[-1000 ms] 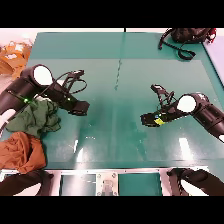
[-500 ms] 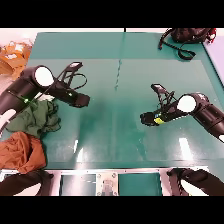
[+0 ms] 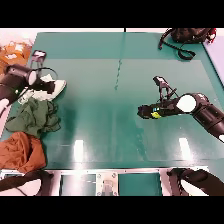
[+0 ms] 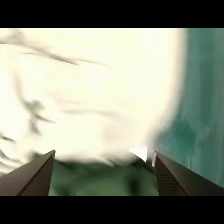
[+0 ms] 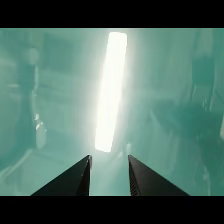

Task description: Fold the shirts.

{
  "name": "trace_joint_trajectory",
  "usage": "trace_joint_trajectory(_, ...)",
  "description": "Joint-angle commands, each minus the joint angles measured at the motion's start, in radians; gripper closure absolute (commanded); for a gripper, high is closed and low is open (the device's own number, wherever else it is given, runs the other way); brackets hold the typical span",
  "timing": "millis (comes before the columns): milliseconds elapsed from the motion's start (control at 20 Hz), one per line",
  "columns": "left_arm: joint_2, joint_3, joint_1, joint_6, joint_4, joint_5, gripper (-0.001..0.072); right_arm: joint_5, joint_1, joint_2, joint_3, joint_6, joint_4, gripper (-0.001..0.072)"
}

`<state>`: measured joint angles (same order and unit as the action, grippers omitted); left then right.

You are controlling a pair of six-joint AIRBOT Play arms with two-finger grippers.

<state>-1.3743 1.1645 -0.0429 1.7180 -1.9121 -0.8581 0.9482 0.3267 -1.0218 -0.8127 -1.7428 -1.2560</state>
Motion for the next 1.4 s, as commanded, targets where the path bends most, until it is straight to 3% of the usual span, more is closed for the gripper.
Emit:
trace_joint_trajectory(0, -0.133, 0.046, 0.168, 0.018, 0.059, 0.201, -0.0013, -0.062, 0.0, 0.0, 0.0, -0.001, -0.001, 0.042)
trace_joint_trajectory(250, -0.341, 0.188, 0.264, -0.091, 0.23, 0.208, -0.0008, -0.061, 0.0, 0.0, 0.0, -0.001, 0.0, 0.042)
trace_joint_trajectory(300, -0.353, 0.189, 0.264, -0.105, 0.23, 0.214, 0.0078, -0.061, 0.0, 0.0, 0.0, -0.001, 0.0, 0.042)
trace_joint_trajectory(350, -0.366, 0.189, 0.264, -0.105, 0.23, 0.214, 0.0413, -0.061, 0.0, 0.0, 0.0, -0.001, 0.0, 0.042)
trace_joint_trajectory(400, -0.372, 0.189, 0.264, -0.104, 0.23, 0.206, 0.061, -0.061, 0.0, 0.0, 0.0, -0.001, 0.0, 0.0422)
trace_joint_trajectory(450, -0.372, 0.193, 0.264, -0.106, 0.23, 0.183, 0.0684, -0.061, 0.0, 0.0, -0.001, -0.001, 0.0, 0.0422)
trace_joint_trajectory(500, -0.372, 0.21, 0.264, -0.122, 0.245, 0.152, 0.0684, -0.06, 0.0, 0.0, -0.001, -0.001, 0.0, 0.0427)
trace_joint_trajectory(600, -0.372, 0.298, 0.264, -0.202, 0.334, 0.036, 0.0685, -0.047, 0.0, 0.0, -0.003, -0.001, -0.001, 0.0523)
trace_joint_trajectory(700, -0.358, 0.43, 0.257, -0.274, 0.472, -0.111, 0.0686, -0.02, -0.015, 0.0, -0.011, -0.001, 0.0, 0.0524)
trace_joint_trajectory(800, -0.323, 0.554, 0.22, -0.313, 0.582, -0.222, 0.0686, 0.021, -0.064, 0.0, -0.029, 0.0, -0.001, 0.059)
trace_joint_trajectory(1050, -0.193, 0.703, -0.008, -0.304, 0.766, -0.333, 0.0686, 0.095, -0.248, 0.0, -0.093, 0.078, 0.0, 0.059)
trace_joint_trajectory(1200, -0.18, 0.702, -0.184, -0.249, 0.893, -0.379, 0.0686, 0.116, -0.34, 0.0, -0.113, 0.106, 0.004, 0.059)
trace_joint_trajectory(1350, -0.216, 0.702, -0.362, -0.225, 0.899, -0.388, 0.0685, 0.146, -0.393, 0.0, -0.114, 0.126, 0.008, 0.059)
